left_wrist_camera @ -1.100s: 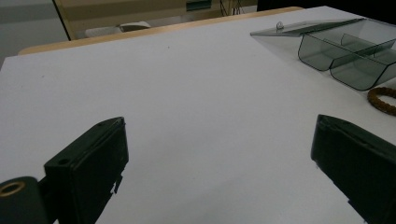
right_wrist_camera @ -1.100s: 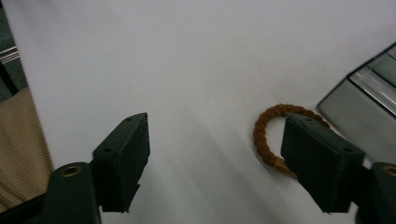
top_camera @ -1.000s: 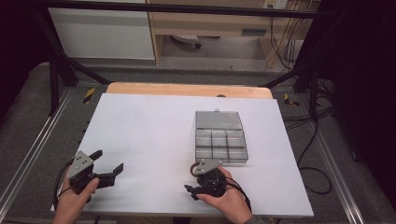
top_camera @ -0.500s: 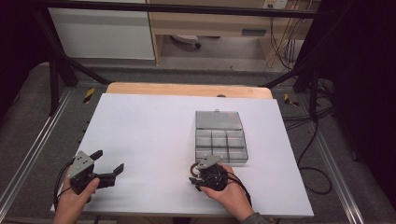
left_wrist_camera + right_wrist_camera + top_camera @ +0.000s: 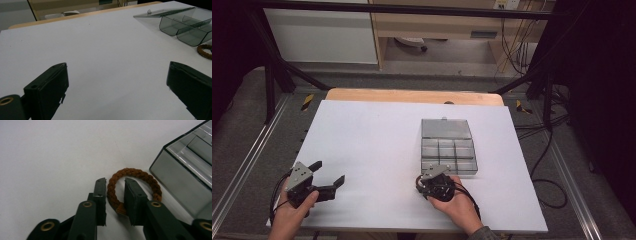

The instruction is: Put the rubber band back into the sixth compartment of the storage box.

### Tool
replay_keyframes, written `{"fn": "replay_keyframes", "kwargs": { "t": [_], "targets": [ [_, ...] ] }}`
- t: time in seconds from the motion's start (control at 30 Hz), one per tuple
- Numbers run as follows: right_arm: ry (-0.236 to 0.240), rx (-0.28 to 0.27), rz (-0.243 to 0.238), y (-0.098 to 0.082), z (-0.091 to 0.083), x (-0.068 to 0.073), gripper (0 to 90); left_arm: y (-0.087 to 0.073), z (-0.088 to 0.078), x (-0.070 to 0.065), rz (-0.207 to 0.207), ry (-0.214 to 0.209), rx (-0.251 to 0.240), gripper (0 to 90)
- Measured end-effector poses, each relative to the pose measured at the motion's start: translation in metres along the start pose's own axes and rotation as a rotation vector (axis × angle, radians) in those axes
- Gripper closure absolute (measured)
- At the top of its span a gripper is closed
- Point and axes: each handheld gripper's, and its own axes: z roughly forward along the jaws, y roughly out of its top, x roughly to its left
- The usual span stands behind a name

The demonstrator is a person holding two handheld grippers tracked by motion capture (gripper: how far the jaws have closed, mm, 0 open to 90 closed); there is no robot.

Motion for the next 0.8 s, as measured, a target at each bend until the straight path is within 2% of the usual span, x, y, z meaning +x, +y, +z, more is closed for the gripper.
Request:
{"fn": "replay_keyframes", "kwargs": {
  "t": [0.07, 0.13, 0.33, 0.8],
  "targets": [
    [0.009, -0.002, -0.001, 0.0, 0.0, 0.0, 81.0, 0.0, 0.0, 0.0, 0.001, 0.0, 0.0, 4.2],
    [0.013, -0.002, -0.003, 0.0, 0.0, 0.001, 84.1, 0.0, 0.0, 0.0, 0.002, -0.001, 0.001, 4.2],
    [0.019, -0.002, -0.01, 0.0, -0.001, 0.003, 84.7, 0.0, 0.0, 0.0, -0.003, -0.001, -0.001, 4.2],
    [0.02, -0.059, -0.04, 0.004, -0.014, 0.014, 84.9, 0.0, -0.001, 0.001, -0.003, 0.001, -0.002, 4.2]
  ]
}}
